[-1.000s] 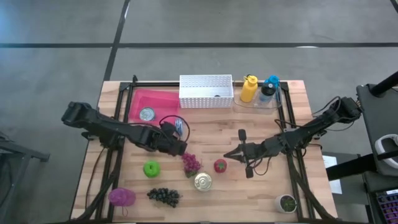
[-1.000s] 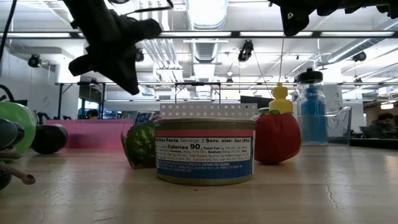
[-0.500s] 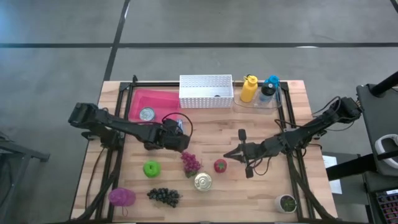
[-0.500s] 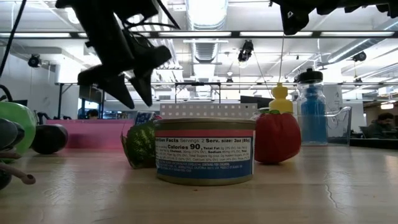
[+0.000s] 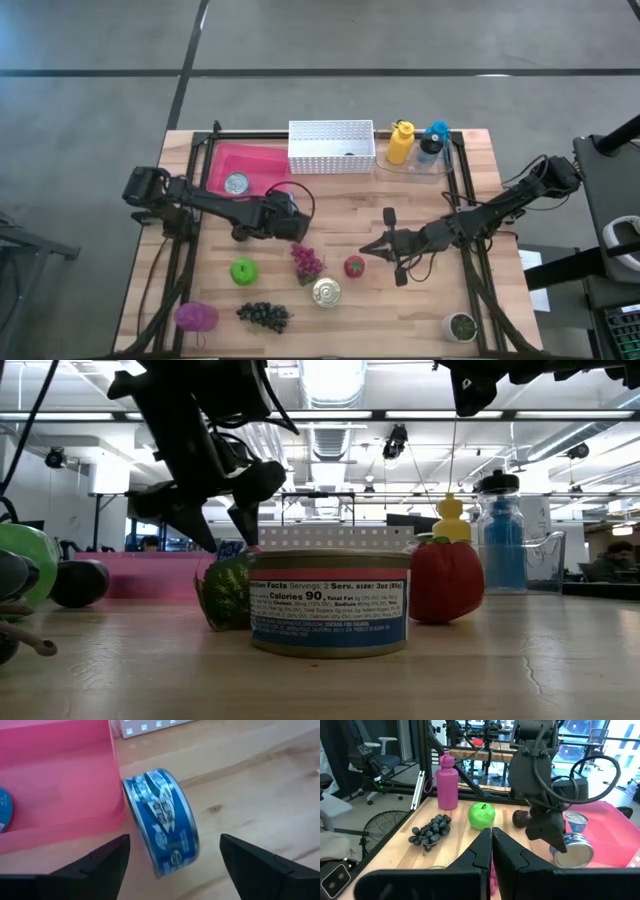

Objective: Pick & Place Food Item
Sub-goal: Put the blue tuna can into the pink bin

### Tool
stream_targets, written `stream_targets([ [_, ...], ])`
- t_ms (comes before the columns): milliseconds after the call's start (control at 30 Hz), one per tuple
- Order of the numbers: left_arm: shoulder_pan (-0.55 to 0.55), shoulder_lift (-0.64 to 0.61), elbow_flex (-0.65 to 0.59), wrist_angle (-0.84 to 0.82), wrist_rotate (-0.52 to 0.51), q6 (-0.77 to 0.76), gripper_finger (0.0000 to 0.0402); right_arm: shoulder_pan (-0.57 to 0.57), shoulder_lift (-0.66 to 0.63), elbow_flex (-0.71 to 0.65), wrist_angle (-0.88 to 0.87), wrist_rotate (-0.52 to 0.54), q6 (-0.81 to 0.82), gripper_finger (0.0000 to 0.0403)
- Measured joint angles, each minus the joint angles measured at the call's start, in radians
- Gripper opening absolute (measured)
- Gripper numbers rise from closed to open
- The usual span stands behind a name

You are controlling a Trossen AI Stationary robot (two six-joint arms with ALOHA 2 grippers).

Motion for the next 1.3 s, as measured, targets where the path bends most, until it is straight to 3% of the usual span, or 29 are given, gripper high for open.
stream_targets([
  [533, 0.007, 0.043, -0.001, 0.004, -0.035, -0.024, 0.0263, 0.0, 0.0, 0.0, 0.0, 0.0, 0.0, 0.0008],
  [1067, 0.007, 0.044, -0.001, 0.003, -0.045, -0.01, 0.0146, 0.0, 0.0, 0.0, 0.0, 0.0, 0.0, 0.0008],
  [1300, 0.007, 0.044, -0.001, -0.002, -0.045, -0.002, 0.0163, 0.0, 0.0, 0.0, 0.0, 0.0, 0.0, 0.0008],
])
